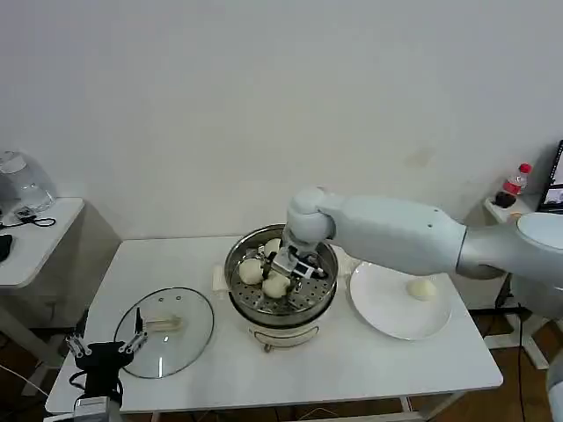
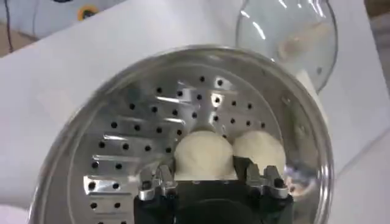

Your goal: Take steamed baozi put them in steamer then cover it.

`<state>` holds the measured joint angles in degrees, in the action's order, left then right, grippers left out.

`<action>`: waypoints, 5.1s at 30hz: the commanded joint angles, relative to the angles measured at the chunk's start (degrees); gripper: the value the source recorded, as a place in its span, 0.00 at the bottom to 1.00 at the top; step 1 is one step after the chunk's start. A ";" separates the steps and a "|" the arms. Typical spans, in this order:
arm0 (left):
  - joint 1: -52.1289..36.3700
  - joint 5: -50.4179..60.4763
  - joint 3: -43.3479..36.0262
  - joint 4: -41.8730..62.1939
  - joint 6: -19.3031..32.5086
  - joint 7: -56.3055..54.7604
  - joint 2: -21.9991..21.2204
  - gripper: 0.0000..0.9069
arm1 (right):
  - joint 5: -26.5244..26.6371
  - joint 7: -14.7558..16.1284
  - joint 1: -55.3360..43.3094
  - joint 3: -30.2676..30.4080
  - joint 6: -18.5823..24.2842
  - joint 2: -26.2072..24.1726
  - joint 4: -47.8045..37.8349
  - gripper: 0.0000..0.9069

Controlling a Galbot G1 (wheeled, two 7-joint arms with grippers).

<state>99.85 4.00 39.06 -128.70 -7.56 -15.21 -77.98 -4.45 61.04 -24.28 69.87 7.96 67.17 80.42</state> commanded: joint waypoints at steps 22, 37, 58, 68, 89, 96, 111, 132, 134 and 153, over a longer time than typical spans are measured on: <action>-0.27 0.02 -0.20 -0.02 -0.01 -0.02 0.15 1.00 | 0.62 1.15 -1.52 -0.02 3.36 -1.49 1.29 1.00; -0.92 -0.68 -1.40 -0.15 -1.58 0.36 1.53 1.00 | 12.46 2.66 -7.16 -7.98 -7.80 -12.63 -4.75 1.00; -3.89 -2.35 -3.65 1.27 -1.76 1.08 4.55 1.00 | -1.17 -0.81 12.94 -19.13 -18.42 -40.31 -4.38 1.00; -3.62 -1.75 -3.55 2.15 -1.78 0.99 4.18 1.00 | -5.91 -1.93 23.79 -26.17 -16.57 -34.12 -13.31 1.00; -2.43 -1.63 -2.22 1.98 -1.81 0.95 3.83 1.00 | -13.97 -3.12 28.78 -35.91 -11.00 -17.44 -35.40 1.00; -2.41 -1.67 -2.07 2.47 -1.76 0.94 3.75 1.00 | -15.42 -2.21 29.05 -36.24 -11.33 -16.16 -36.81 1.00; -2.12 -1.78 -1.73 2.16 -1.64 0.88 3.59 1.00 | -16.43 -1.93 28.84 -37.08 -11.39 -15.10 -38.65 0.70; -2.25 -1.62 -2.36 1.94 -1.69 0.84 3.41 1.00 | 7.41 1.04 0.92 -15.52 -22.39 -27.92 -6.51 0.72; -2.31 -1.62 -2.34 2.02 -1.70 0.84 3.51 1.00 | 11.29 0.11 -5.47 -11.07 -24.26 -27.06 -3.31 0.72; -3.37 -1.11 -2.41 1.89 -1.65 0.73 3.17 1.00 | 35.92 -12.70 -12.03 1.19 -43.67 -10.94 5.69 0.73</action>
<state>96.46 2.78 36.61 -126.65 -9.24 -14.48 -74.81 18.09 54.43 -33.45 65.19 -25.74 49.38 81.07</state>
